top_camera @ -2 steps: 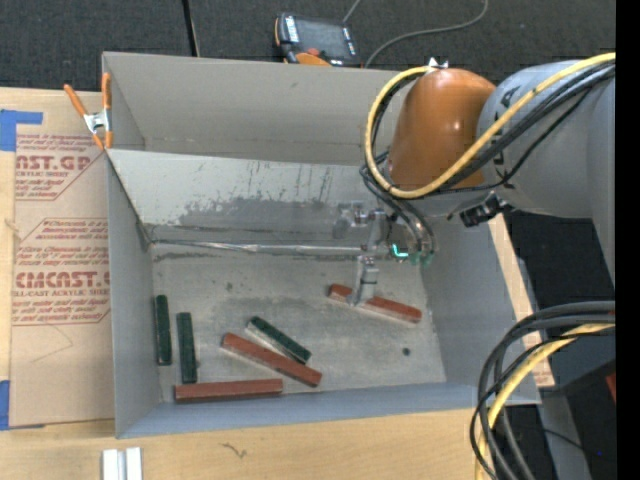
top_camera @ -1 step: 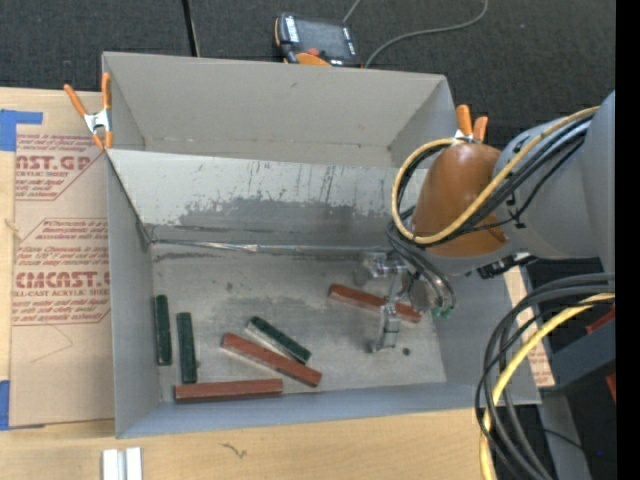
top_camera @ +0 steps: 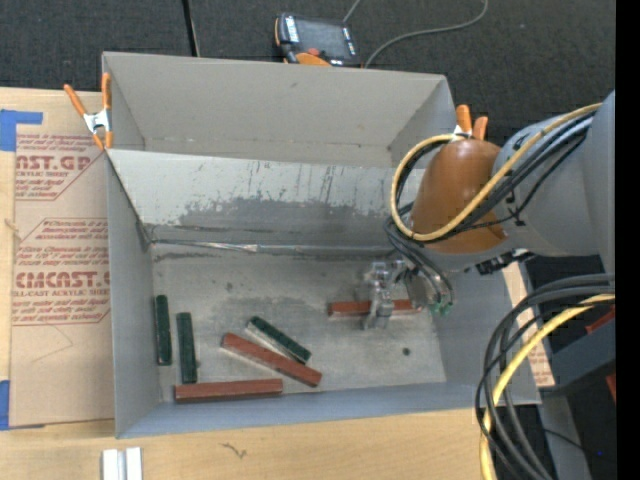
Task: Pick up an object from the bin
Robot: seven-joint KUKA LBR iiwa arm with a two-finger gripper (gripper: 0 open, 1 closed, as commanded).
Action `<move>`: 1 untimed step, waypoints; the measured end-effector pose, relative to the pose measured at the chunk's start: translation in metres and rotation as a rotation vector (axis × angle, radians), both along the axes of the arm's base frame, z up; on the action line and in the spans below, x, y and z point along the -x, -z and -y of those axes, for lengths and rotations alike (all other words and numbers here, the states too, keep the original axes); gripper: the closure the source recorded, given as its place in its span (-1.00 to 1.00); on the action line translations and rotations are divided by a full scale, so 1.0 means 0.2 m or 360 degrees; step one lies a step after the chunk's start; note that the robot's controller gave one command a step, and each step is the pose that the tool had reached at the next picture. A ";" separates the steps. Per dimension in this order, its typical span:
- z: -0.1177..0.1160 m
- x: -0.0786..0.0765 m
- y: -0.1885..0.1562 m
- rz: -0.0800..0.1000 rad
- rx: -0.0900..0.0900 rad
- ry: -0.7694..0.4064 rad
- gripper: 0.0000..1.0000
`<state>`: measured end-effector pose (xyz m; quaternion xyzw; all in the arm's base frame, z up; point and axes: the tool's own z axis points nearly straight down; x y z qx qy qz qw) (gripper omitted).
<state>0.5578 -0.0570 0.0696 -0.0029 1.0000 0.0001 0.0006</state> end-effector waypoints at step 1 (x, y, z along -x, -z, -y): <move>0.08 -0.02 -0.79 0.0016 0.0001 0.0123 1.00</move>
Offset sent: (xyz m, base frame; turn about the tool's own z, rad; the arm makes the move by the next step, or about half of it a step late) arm 0.0015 -0.0166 0.1528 0.0782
